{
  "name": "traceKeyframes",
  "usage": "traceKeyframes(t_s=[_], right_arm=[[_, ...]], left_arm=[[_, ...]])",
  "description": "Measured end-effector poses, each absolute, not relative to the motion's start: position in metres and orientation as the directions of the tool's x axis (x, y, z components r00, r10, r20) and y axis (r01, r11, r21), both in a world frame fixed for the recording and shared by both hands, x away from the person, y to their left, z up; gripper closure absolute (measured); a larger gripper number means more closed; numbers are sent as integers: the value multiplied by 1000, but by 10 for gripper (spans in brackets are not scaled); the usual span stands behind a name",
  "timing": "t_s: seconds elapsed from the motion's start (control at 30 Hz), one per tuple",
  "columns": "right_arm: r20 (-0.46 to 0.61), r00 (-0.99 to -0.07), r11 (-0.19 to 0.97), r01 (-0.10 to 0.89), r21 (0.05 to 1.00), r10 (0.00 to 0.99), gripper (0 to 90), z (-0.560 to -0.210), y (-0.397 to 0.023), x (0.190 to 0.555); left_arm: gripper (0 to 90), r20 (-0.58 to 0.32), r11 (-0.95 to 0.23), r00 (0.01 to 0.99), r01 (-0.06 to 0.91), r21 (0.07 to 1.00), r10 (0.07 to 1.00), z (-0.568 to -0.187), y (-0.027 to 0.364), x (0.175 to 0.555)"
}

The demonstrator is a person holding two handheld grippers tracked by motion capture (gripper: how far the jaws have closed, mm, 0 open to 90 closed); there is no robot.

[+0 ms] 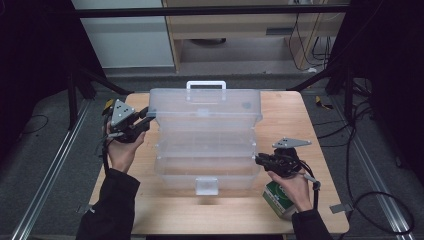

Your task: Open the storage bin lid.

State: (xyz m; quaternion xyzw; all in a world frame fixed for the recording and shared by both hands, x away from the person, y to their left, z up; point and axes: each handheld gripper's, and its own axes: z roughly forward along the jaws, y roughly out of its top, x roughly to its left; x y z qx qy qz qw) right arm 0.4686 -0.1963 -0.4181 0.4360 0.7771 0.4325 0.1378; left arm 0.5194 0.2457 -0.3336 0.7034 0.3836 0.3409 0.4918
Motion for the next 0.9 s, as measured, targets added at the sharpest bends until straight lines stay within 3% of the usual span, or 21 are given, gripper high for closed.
traceKeyframes(t_s=[0.9], right_arm=[[156, -584, 252, 555, 793, 796, 756, -418, -196, 469]], left_arm=[[756, 88, -199, 435, 217, 956, 896, -323, 239, 545]])
